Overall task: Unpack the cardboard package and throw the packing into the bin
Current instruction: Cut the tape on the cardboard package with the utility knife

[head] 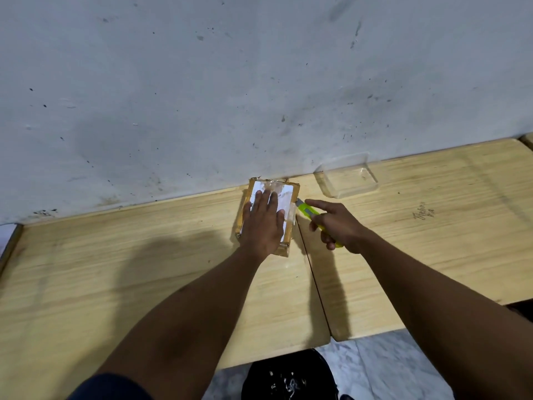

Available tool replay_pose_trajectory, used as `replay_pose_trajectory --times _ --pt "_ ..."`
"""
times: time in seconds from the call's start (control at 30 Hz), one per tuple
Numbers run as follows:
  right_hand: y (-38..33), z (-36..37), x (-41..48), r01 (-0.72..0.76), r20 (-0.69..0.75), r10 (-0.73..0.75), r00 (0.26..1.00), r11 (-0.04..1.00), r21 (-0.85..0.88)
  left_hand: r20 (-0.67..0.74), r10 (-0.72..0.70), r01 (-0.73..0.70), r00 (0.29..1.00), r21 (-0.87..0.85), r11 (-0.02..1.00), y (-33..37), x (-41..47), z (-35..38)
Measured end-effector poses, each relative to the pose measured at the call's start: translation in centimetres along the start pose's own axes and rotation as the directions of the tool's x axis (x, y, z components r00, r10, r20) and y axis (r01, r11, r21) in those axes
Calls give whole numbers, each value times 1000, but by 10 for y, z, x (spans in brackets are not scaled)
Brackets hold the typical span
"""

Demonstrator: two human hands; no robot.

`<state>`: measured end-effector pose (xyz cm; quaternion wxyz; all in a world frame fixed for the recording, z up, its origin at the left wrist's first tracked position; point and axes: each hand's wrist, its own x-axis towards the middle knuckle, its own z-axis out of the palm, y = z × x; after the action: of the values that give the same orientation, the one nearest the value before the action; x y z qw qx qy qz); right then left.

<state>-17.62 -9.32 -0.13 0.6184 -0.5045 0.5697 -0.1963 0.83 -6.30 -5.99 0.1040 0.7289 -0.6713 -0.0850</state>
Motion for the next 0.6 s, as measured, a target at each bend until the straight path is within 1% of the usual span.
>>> replay_pose_trajectory --times 0.13,0.23,0.4,0.53,0.6 --pt "-9 -8 6 -30 35 33 999 997 -72 10 -3 2 1000 44 999 1 2 0" --pt "-7 -10 6 -50 63 55 996 996 -76 6 -11 11 1000 64 998 3 2 1" --pt "-2 -1 0 -44 62 47 997 997 -60 18 -34 32 999 75 997 4 4 2" --pt "-2 4 -4 -46 71 55 996 992 -122 29 -39 37 999 73 997 5 4 1" --pt "1 10 -9 -41 121 64 991 982 -183 43 -45 41 998 74 996 7 5 2"
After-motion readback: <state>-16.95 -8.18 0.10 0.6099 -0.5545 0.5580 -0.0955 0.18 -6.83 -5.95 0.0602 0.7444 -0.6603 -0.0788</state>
